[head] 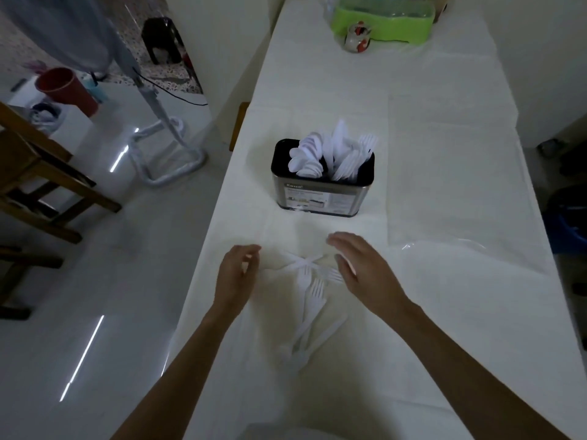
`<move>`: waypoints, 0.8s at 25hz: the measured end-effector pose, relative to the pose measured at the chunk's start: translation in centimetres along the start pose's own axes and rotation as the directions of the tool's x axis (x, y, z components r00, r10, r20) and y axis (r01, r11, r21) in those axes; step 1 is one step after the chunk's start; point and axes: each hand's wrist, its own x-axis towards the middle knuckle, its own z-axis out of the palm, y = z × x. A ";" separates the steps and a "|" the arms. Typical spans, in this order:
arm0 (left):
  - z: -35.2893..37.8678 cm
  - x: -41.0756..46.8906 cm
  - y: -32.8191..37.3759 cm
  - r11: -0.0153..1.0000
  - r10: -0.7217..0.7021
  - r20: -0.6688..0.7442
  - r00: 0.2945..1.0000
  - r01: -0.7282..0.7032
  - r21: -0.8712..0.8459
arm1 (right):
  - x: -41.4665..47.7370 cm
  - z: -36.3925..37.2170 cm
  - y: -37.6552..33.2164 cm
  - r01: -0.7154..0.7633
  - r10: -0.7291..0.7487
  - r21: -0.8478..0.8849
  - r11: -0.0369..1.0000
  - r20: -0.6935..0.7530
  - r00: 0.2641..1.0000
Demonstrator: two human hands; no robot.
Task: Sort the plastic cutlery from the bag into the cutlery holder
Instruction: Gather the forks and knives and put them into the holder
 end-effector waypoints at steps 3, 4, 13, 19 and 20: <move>-0.4 -1.9 -1.9 0.941 0.040 0.173 0.984 -0.095 0.324 | 1.4 3.0 -0.9 0.101 -0.082 -0.056 0.993 0.273 0.959; -0.4 -2.2 -1.9 0.927 0.054 0.194 0.980 -0.121 0.355 | 2.3 3.8 -1.3 0.137 -0.098 -0.092 0.986 0.347 0.933; 0.2 -3.2 0.5 0.982 0.093 0.070 0.993 -0.103 0.159 | 4.5 5.6 -1.3 0.320 -0.193 -0.343 0.883 0.355 0.915; 3.8 -4.6 3.6 0.961 -0.106 0.178 0.978 0.054 0.273 | -2.5 2.5 2.8 -0.422 0.422 0.033 0.906 0.025 0.906; 4.6 -4.5 4.1 0.951 -0.119 0.187 0.975 0.058 0.304 | -4.0 2.4 3.0 -0.503 0.507 0.097 0.859 -0.022 0.862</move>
